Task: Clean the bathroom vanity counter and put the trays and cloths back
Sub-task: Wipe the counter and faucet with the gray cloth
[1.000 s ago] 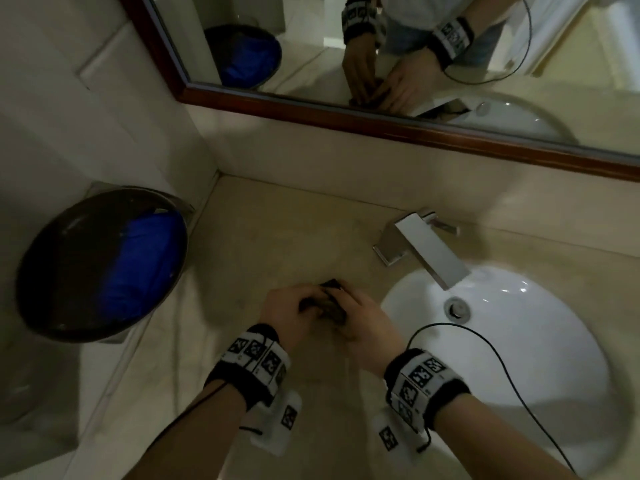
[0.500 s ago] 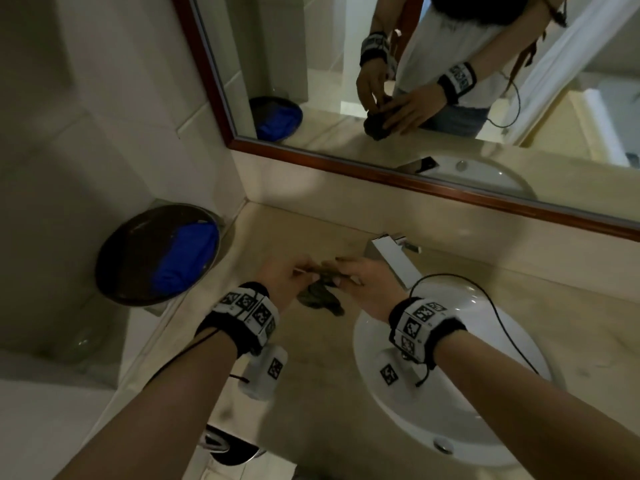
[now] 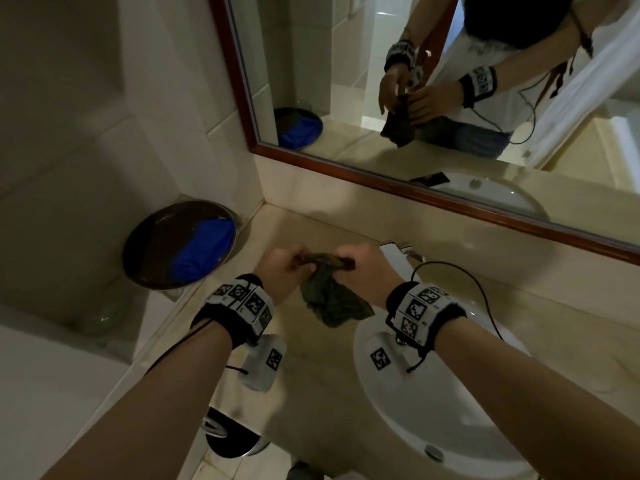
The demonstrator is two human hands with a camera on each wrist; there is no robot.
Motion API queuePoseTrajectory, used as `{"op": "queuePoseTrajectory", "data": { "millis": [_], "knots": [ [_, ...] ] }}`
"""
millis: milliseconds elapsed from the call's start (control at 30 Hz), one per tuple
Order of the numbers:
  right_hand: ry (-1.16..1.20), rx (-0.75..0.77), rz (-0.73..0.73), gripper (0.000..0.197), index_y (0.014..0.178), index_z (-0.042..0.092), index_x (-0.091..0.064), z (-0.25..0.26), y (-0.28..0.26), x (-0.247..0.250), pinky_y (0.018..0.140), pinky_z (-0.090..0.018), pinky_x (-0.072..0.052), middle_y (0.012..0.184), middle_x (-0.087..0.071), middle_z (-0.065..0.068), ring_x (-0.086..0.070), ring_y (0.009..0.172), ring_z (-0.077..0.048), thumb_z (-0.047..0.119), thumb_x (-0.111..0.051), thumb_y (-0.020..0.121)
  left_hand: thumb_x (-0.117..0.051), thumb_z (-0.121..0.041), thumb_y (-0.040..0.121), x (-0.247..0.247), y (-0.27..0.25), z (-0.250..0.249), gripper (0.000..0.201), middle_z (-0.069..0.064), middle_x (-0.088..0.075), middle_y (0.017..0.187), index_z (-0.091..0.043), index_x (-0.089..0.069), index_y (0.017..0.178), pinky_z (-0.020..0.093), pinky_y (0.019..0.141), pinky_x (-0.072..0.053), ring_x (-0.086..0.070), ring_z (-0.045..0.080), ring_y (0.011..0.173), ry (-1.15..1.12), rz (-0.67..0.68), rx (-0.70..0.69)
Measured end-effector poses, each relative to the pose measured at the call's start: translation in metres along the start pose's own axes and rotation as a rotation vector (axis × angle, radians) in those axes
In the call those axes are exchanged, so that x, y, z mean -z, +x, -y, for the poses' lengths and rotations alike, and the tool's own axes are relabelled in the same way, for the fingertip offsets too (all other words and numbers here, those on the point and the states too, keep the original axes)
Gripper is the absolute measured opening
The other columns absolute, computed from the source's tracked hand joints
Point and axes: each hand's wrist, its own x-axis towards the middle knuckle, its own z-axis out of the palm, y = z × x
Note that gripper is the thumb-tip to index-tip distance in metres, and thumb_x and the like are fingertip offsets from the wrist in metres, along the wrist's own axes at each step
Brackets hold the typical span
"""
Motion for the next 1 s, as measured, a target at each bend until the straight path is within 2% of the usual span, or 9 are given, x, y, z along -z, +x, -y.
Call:
{"op": "queuePoseTrajectory", "data": {
  "millis": [133,267,400,467,533,633,733,833,1000],
  "knots": [
    [0.283,-0.122,-0.007,0.006,0.087,0.013,-0.057,-0.005,0.004,-0.009,0.064,-0.021,-0.042,0.085,-0.058,-0.005,-0.055,0.079,-0.019,0.009,-0.061,0.085,-0.066,-0.055,0.074,-0.002,-0.010,0.010,0.040,-0.002,-0.069,0.095,-0.024,-0.064,0.099,0.027,0.082,-0.050,-0.064,0.014,0.091,-0.217,0.145,0.098],
    [0.581,-0.199,0.000,0.012,0.090,0.009,-0.063,-0.002,0.005,-0.001,0.081,-0.043,-0.050,0.088,-0.061,-0.012,-0.058,0.089,-0.030,0.002,-0.058,0.082,-0.074,-0.024,0.082,-0.007,-0.025,0.028,0.033,-0.001,-0.070,0.107,-0.019,-0.066,0.114,0.029,0.091,-0.050,-0.064,0.011,0.102,-0.336,0.292,0.143],
    [0.556,-0.207,0.026,0.014,0.089,0.013,-0.066,-0.001,0.008,0.004,0.088,-0.049,-0.050,0.091,-0.066,-0.013,-0.061,0.095,-0.035,0.003,-0.061,0.081,-0.073,-0.013,0.082,-0.017,-0.030,0.048,0.027,0.001,-0.069,0.103,-0.014,-0.067,0.108,0.031,0.087,-0.054,-0.063,0.019,0.102,-0.372,0.249,0.210],
    [0.452,-0.212,0.001,0.015,0.092,0.013,-0.067,-0.005,0.009,0.002,0.086,-0.048,-0.053,0.093,-0.068,-0.012,-0.063,0.094,-0.031,0.005,-0.062,0.082,-0.073,-0.012,0.082,-0.017,-0.030,0.055,0.019,0.001,-0.068,0.096,-0.014,-0.067,0.100,0.030,0.080,-0.057,-0.064,0.020,0.095,-0.353,0.214,0.217],
    [0.368,-0.230,-0.023,0.018,0.099,0.012,-0.068,-0.009,0.009,0.001,0.082,-0.042,-0.054,0.096,-0.068,-0.011,-0.063,0.092,-0.027,0.005,-0.062,0.084,-0.075,-0.015,0.080,-0.014,-0.028,0.060,0.019,0.000,-0.069,0.095,-0.014,-0.070,0.099,0.027,0.087,-0.054,-0.064,0.015,0.091,-0.249,0.166,0.210],
    [0.238,-0.280,-0.012,0.019,0.106,0.011,-0.065,-0.019,0.010,-0.002,0.067,-0.026,-0.051,0.095,-0.067,-0.006,-0.062,0.087,-0.021,0.009,-0.063,0.087,-0.077,-0.011,0.078,-0.003,-0.025,0.063,0.023,0.002,-0.068,0.104,-0.008,-0.073,0.100,0.002,0.075,-0.043,-0.060,0.012,0.092,-0.247,0.049,0.215],
    [0.130,-0.318,0.023,0.011,0.096,0.016,-0.061,-0.024,0.014,-0.007,0.057,-0.019,-0.041,0.083,-0.061,0.004,-0.058,0.076,-0.012,0.011,-0.063,0.087,-0.073,-0.015,0.081,0.014,-0.018,0.060,0.021,-0.004,-0.067,0.105,-0.016,-0.073,0.102,0.015,0.086,-0.042,-0.058,0.011,0.097,-0.193,0.021,0.193],
    [0.136,-0.326,0.036,0.017,0.082,0.023,-0.059,-0.024,0.028,-0.010,0.061,-0.024,-0.047,0.083,-0.063,0.000,-0.061,0.079,-0.017,0.007,-0.064,0.082,-0.069,-0.029,0.085,0.030,-0.002,0.061,0.021,-0.009,-0.062,0.103,-0.022,-0.071,0.105,0.026,0.089,-0.040,-0.052,0.009,0.098,0.072,0.084,0.179],
    [0.127,-0.358,0.022,0.020,0.097,0.013,-0.061,-0.011,0.059,-0.004,0.069,-0.034,-0.051,0.094,-0.064,-0.003,-0.062,0.085,-0.022,0.014,-0.069,0.078,-0.067,-0.035,0.087,0.061,0.025,0.055,0.026,-0.003,-0.065,0.096,-0.021,-0.069,0.108,0.025,0.077,-0.045,-0.058,0.013,0.089,0.328,0.039,0.149]
  ]
}}
